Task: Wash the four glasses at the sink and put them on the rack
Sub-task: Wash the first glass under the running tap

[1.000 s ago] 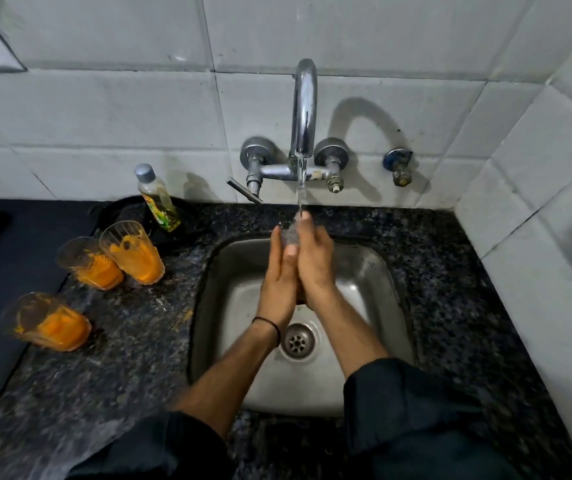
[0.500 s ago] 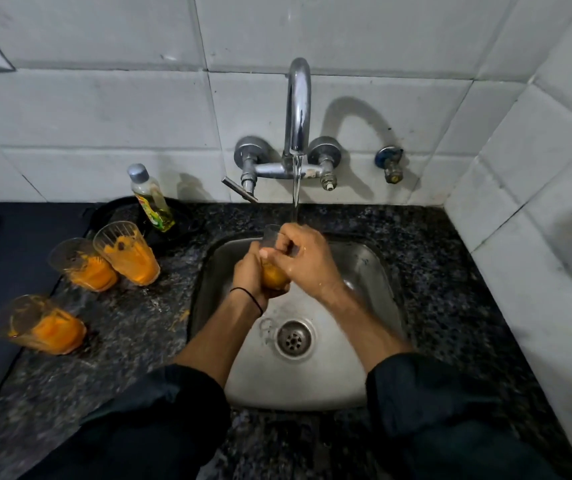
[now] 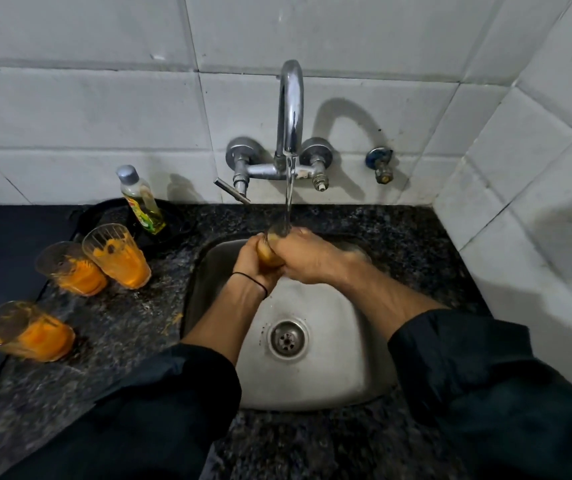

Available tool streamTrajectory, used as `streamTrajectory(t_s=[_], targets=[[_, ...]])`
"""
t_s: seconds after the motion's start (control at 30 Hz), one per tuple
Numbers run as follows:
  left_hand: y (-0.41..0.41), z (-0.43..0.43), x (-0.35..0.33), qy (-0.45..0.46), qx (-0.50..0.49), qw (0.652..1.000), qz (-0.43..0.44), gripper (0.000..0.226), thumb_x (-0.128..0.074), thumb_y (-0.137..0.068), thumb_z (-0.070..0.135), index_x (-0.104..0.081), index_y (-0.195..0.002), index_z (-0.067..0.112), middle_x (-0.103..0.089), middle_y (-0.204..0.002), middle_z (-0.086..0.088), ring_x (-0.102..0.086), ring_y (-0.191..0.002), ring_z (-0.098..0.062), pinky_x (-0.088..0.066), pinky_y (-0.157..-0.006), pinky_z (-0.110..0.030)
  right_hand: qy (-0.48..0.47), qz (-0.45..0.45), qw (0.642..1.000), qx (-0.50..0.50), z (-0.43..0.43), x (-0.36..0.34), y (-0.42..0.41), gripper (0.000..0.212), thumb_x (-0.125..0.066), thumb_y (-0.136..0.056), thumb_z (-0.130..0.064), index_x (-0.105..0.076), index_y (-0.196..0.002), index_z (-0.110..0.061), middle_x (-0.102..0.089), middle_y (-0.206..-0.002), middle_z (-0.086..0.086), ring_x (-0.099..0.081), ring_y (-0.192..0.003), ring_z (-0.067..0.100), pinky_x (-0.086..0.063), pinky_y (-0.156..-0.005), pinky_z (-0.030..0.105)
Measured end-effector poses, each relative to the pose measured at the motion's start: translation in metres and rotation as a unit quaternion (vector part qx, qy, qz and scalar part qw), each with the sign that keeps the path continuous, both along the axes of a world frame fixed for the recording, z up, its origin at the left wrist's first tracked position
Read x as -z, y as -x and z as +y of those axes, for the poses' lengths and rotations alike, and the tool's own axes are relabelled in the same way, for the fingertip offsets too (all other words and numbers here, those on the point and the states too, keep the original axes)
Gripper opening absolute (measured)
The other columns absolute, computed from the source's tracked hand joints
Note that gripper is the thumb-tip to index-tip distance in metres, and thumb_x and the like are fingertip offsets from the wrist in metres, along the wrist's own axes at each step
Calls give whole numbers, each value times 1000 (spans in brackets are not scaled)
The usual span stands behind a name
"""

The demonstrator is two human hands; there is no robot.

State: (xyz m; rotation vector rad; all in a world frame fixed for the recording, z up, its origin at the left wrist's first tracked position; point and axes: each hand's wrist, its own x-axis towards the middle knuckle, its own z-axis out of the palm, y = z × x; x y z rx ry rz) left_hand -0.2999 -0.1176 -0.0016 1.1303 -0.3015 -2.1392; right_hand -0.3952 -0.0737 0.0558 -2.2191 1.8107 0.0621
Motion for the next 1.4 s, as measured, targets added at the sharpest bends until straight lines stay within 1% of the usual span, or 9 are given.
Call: streamTrajectory(t_s=[0.13, 0.23, 0.4, 0.57, 0.73, 0.9, 1.07, 1.23, 1.4], targets=[[0, 6, 22, 44, -52, 996, 62, 35, -50, -99, 35, -65, -106, 4, -64, -102, -16, -62, -95, -25, -48, -95, -39, -74, -202, 952, 217, -17, -5, -7, 23, -80, -77, -22, -59, -73, -16, -64, -77, 2, -64, -75, 19, -41, -60, 27], [-14, 5, 31, 42, 22, 998, 48, 41, -52, -99, 41, -66, -114, 6, -68, -104, -15, -65, -94, -23, -56, -80, -36, -12, -142, 982, 124, -10, 4, 1, 13, -74, -84, -22, -66, -92, -16, -70, -96, 7, -66, -96, 26, -48, -81, 33], [-15, -1, 20, 45, 60, 997, 25, 36, -45, -103, 37, -66, -106, 8, -76, -90, -14, -71, -82, -25, -61, -63, -35, 39, 47, 996, -64, 3, 24, 12, 39, -61, -83, 1, -63, -115, -20, -62, -120, 1, -50, -126, 23, -17, -122, 52], [-18, 5, 19, 34, 17, 998, 48, 40, -46, -103, 33, -59, -121, 0, -63, -120, -21, -62, -109, -29, -50, -94, -39, 4, -207, 970, 129, -4, 37, -1, 29, -66, -80, 1, -67, -107, -9, -66, -107, 10, -64, -103, 26, -53, -95, 44], [-23, -4, 24, -76, 65, 995, 22, 61, -69, -85, 53, -61, -131, 15, -65, -130, -13, -63, -117, -26, -49, -101, -36, 19, -44, 997, 53, 3, 28, 1, 42, -33, -86, -36, -58, -118, -24, -60, -119, 2, -57, -107, 26, -46, -95, 41], [-18, 4, 27, 28, 49, 998, 14, 31, -48, -100, 35, -66, -102, 9, -65, -99, -12, -63, -92, -23, -51, -76, -37, -21, -149, 978, 141, -4, 37, -4, 14, -61, -89, -2, -60, -87, -16, -60, -99, 7, -60, -97, 23, -44, -69, 21], [-25, -8, 17, -17, 126, 992, -18, 54, -56, -92, 56, -71, -105, 6, -71, -96, -16, -62, -96, -29, -49, -89, -42, 78, -134, 981, 119, 3, 48, -7, 30, -35, -88, -44, -57, -103, -32, -62, -115, 0, -57, -102, 20, -47, -87, 33], [-22, -4, 21, 31, 84, 996, 12, 29, -51, -98, 32, -66, -96, 6, -68, -87, -14, -61, -82, -25, -49, -81, -42, 64, -154, 977, 129, 0, 56, -5, 26, -61, -88, -11, -64, -113, -17, -62, -115, 5, -60, -109, 21, -51, -95, 37], [-23, -6, 17, -28, 140, 990, 18, 54, -56, -92, 55, -72, -102, 4, -73, -95, -19, -65, -92, -30, -53, -73, -47, 78, -106, 983, 131, 4, 57, -5, 35, -51, -92, -23, -59, -126, -25, -55, -128, 0, -47, -122, 24, -41, -103, 38]])
